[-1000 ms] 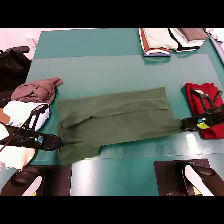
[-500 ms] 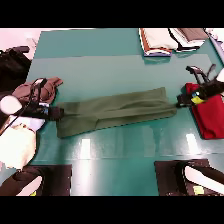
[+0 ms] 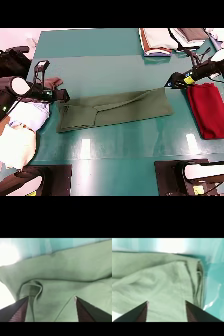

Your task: Fold the shirts.

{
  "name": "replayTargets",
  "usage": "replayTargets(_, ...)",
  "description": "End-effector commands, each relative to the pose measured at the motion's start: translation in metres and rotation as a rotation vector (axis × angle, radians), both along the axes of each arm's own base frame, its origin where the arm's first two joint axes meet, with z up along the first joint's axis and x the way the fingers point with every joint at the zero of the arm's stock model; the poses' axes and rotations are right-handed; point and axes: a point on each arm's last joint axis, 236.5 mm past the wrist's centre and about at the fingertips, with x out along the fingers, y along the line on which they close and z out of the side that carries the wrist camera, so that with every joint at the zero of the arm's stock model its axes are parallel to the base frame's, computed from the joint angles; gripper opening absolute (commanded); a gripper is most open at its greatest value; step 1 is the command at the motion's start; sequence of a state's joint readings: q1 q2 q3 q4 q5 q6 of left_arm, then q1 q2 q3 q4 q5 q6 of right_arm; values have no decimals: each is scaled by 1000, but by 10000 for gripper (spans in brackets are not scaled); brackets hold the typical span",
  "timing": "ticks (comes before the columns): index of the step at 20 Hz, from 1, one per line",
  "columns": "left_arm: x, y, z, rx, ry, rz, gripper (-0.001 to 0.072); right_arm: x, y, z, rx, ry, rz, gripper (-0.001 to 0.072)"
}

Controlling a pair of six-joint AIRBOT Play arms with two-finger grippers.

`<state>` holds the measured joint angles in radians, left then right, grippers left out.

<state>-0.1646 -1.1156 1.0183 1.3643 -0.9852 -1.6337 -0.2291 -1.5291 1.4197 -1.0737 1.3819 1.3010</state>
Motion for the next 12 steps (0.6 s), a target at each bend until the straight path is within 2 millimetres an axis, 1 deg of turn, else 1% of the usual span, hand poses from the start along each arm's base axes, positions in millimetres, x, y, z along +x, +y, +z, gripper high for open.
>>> replayTargets(1,3,-14,11,-70,-1,5,629,-10,-18,-13,69,30,-2,579)
replayTargets(2,2,-19,12,-97,6,7,358,-20,-28,-26,80,63,-27,579)
replayTargets(3,1,-26,14,-128,9,2,106,-28,-37,-38,92,88,-50,579)
replayTargets(4,2,-35,16,-159,0,-8,29,-37,-45,-53,104,119,-69,579)
replayTargets(6,4,-55,18,-181,-25,-35,30,-51,-50,-80,138,190,-94,578)
replayTargets(7,2,-68,15,-192,-20,-49,31,-55,-47,-91,162,218,-97,577)
replayTargets(8,-2,-83,10,-210,0,-59,30,-55,-37,-96,210,220,-86,572)
replayTargets(9,-5,-98,3,-224,24,-67,31,-52,-24,-98,258,210,-79,569)
replayTargets(10,-8,-116,-7,-244,49,-79,30,-47,-10,-99,295,199,-72,552)
replayTargets(11,-9,-136,-15,-270,63,-93,30,-43,1,-100,308,195,-63,549)
replayTargets(12,-10,-156,-24,-299,74,-104,30,-40,13,-102,305,189,-37,520)
